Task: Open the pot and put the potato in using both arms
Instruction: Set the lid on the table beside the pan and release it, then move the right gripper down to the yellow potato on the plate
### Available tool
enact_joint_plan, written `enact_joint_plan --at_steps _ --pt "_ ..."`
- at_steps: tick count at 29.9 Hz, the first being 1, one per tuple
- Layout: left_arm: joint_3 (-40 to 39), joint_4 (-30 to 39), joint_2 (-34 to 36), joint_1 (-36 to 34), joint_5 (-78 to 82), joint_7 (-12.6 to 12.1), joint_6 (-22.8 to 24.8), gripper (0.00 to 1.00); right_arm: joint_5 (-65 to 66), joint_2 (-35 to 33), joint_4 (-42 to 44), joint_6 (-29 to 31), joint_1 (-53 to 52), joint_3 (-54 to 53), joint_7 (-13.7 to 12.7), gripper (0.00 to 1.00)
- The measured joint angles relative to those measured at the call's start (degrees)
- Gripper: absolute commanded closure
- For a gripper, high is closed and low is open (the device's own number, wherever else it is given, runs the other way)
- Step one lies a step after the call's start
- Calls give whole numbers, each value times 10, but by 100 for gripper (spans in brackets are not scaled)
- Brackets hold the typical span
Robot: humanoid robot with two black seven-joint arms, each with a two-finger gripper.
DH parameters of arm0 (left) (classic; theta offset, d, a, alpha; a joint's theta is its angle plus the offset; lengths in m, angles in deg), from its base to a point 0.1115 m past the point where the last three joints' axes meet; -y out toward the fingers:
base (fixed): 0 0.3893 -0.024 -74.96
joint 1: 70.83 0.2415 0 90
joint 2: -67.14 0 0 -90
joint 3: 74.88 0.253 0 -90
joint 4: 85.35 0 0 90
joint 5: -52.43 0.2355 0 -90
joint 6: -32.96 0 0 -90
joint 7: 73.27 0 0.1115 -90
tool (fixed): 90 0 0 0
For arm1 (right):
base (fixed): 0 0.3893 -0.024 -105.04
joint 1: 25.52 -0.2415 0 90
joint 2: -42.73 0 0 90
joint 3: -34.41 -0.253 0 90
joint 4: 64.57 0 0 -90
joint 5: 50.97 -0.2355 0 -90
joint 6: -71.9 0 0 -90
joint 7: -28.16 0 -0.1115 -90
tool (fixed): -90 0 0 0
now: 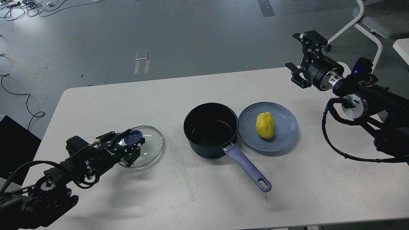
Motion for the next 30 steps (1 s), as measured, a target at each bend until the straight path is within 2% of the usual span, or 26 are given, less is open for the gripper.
enact_joint_plan --at_steps 1,2,10,17,18,22,24,28,30 --pt "0 0 -1 0 -3 0 0 13 0 0 0 0 0 0 0 0" --pt "0 0 -2 0 -10 0 0 2 0 0 0 0 0 0 0 0" --pt "-1 5 -6 -17 -136 18 0 2 1 1 -1 1 0 1 0 0" --pt "-8 63 6 -78 -297 20 0 2 63 0 -4 4 -16 52 4 0" --pt "-10 73 7 -102 -341 20 6 2 93 0 -5 4 -22 70 6 0" --pt "-17 97 13 -181 -555 18 90 2 215 0 -9 4 -38 135 23 0" --pt "-22 99 14 -215 -667 -1 133 2 273 -4 -16 4 -45 163 32 2" --pt "-32 98 13 -261 -824 -82 190 2 383 -19 -29 4 -62 227 37 5" --pt "-44 98 9 -264 -850 -109 200 2 424 -20 -33 4 -69 261 37 6"
